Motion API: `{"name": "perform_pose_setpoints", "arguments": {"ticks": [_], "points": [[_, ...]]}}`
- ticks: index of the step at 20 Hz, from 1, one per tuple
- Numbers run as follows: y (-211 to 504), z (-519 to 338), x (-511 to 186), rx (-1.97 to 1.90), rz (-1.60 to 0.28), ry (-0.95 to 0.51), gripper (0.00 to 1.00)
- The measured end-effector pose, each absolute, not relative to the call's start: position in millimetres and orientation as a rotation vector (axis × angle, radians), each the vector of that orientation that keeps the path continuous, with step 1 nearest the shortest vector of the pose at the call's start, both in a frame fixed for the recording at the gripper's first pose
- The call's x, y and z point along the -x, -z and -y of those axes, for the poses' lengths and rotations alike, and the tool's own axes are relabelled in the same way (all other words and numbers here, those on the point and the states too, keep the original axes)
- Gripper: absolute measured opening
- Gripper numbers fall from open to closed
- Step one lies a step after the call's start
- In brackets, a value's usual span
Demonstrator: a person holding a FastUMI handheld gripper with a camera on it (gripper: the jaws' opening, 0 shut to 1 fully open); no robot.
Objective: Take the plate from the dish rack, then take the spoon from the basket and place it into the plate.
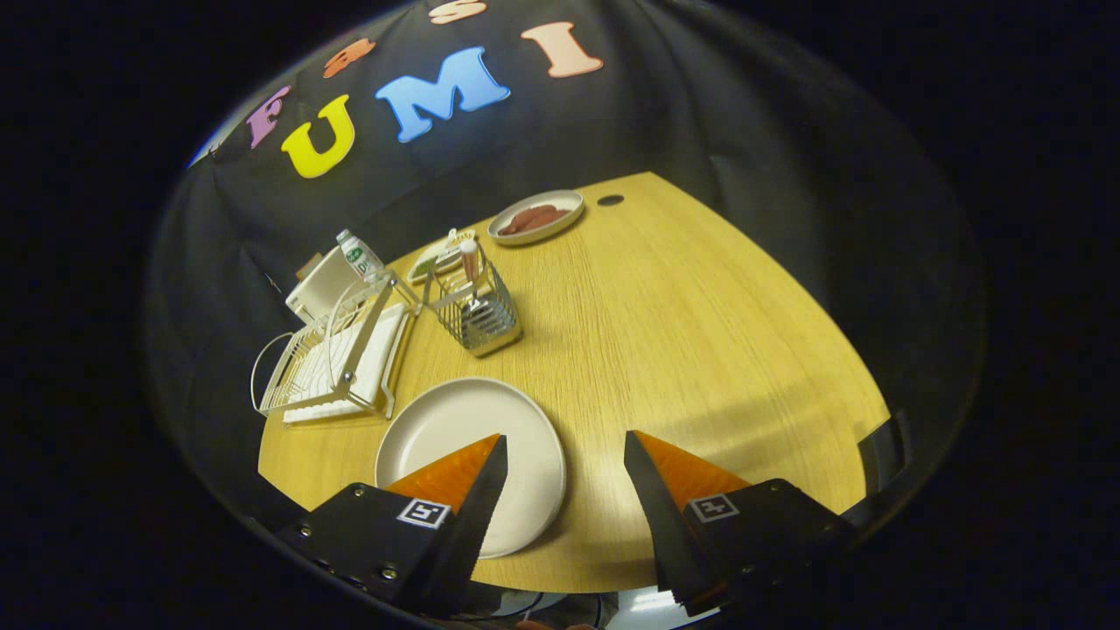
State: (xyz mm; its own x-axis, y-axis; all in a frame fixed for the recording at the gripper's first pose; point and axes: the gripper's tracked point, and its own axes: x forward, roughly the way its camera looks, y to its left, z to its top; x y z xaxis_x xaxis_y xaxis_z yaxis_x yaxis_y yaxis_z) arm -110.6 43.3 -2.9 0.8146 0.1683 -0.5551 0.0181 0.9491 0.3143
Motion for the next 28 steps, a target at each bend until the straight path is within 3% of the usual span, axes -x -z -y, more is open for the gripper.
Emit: {"name": "perform_pose_setpoints", "arguments": {"ticks": [8, 13, 20, 28], "points": [[-122, -25, 80, -0.134, -0.247, -0.091, 0.84], [-161, -37, 54, -0.068, -0.028, -0.119, 0.84], [-147, -61, 30, 0.072, 0.098, -0.161, 0.83], [-97, -88, -17, 0.044, 0.079, -0.160, 0.83]]}}
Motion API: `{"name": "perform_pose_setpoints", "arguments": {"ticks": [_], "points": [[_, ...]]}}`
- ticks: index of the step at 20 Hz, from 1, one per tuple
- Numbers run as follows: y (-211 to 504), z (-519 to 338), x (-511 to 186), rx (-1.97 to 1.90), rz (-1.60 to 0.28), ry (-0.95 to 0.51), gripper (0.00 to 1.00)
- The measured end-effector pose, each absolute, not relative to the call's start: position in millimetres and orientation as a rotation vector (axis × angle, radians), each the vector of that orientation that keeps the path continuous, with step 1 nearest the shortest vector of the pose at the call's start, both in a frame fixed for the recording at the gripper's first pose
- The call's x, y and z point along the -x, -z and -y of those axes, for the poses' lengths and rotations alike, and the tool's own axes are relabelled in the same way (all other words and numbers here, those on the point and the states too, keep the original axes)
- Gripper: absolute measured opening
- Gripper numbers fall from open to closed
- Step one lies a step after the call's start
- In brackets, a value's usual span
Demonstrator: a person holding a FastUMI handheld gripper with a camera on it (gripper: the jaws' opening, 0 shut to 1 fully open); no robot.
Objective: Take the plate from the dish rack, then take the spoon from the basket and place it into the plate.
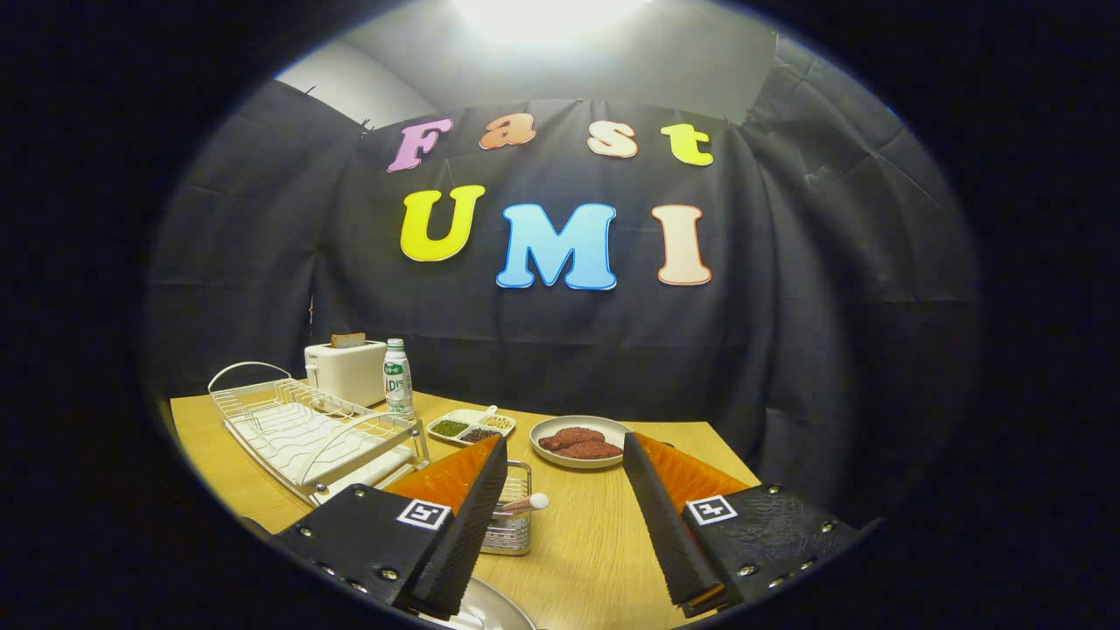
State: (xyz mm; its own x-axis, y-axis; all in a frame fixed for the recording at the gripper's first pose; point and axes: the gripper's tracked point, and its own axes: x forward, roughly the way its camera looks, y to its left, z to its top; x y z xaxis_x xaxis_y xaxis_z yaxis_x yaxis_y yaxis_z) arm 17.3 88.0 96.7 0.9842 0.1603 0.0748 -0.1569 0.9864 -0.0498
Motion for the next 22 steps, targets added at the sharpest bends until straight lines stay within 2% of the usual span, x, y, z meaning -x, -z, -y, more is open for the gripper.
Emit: {"name": "perform_pose_setpoints", "arguments": {"ticks": [4, 7, 8, 10, 12, 13, 14, 15, 22], "points": [[-76, -89, -33, -0.012, 0.030, -0.148, 0.80], [-53, -99, -48, -0.058, -0.030, -0.191, 0.53], [-52, -103, -47, -0.065, -0.037, -0.214, 0.53], [-55, -109, -51, -0.083, -0.030, -0.224, 0.24], [-62, -111, -48, -0.090, -0.006, -0.220, 0.22], [-61, -116, -48, -0.099, -0.024, -0.230, 0.09], [-65, -115, -49, -0.106, -0.024, -0.227, 0.09], [-64, -114, -47, -0.103, -0.034, -0.223, 0.02], [-81, -117, -41, -0.087, -0.060, -0.207, 0.02]]}}
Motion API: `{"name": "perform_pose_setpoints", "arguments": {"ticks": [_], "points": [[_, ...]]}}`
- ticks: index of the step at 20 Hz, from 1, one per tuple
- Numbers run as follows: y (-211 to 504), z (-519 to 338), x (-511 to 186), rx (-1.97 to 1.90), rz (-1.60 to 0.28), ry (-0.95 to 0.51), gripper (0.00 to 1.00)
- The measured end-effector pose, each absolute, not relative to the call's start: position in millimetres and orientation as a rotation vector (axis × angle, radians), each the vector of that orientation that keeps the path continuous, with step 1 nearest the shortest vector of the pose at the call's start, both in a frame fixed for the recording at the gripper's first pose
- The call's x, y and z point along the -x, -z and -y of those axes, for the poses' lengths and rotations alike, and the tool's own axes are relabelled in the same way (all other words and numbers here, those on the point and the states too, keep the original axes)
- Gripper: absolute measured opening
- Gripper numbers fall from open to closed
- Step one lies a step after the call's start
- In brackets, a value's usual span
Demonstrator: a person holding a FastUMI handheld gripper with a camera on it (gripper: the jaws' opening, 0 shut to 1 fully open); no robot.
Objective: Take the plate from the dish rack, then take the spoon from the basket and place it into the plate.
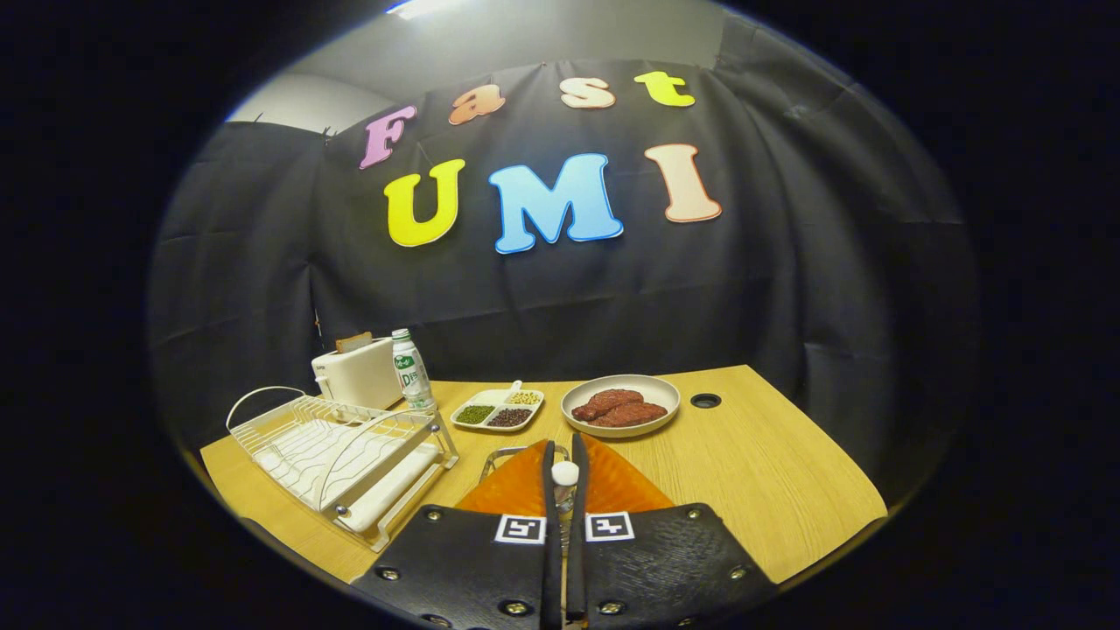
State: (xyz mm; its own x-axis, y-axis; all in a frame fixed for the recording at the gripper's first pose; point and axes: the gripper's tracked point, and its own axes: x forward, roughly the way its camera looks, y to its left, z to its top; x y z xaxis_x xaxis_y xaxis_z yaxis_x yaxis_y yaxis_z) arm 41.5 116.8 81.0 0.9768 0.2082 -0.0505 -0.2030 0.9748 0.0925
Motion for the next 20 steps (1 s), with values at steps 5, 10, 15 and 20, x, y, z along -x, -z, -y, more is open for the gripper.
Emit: {"name": "perform_pose_setpoints", "arguments": {"ticks": [5, 10, 15, 20], "points": [[-110, -117, -25, -0.074, -0.066, -0.212, 0.02], [-152, -112, -10, -0.025, -0.040, -0.189, 0.02], [-181, -114, 11, 0.007, -0.039, -0.153, 0.02], [-199, -119, 34, 0.010, -0.059, -0.107, 0.02]]}}
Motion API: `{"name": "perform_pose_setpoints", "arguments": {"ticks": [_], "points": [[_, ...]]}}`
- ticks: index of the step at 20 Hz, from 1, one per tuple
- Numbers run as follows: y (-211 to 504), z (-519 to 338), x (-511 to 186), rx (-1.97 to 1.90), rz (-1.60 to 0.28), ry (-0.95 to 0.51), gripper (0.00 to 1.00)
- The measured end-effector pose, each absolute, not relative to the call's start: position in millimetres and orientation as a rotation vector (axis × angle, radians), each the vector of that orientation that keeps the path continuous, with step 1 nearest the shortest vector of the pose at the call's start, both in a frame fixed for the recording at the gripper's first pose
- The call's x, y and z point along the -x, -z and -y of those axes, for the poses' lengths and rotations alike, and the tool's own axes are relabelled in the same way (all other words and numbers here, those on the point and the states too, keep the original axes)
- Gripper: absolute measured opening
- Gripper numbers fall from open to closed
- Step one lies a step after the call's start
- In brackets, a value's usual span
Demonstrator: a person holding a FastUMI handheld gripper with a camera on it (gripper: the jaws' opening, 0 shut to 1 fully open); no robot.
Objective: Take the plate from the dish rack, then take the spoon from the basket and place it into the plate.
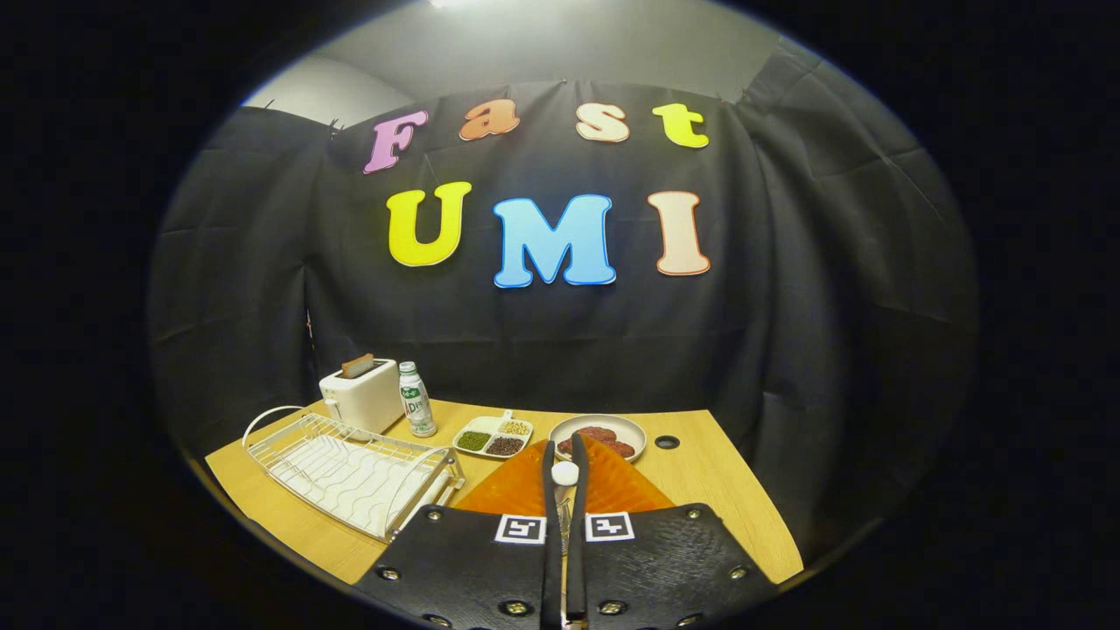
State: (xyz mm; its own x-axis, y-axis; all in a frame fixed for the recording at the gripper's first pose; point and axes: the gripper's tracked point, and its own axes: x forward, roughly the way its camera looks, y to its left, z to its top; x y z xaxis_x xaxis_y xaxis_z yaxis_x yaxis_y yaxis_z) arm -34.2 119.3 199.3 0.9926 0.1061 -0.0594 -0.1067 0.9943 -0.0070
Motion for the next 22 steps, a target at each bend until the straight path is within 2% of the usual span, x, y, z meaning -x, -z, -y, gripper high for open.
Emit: {"name": "perform_pose_setpoints", "arguments": {"ticks": [8, 22], "points": [[-207, -123, 70, 0.042, -0.098, -0.040, 0.02], [-163, -148, 98, 0.033, -0.260, -0.033, 0.02]]}}
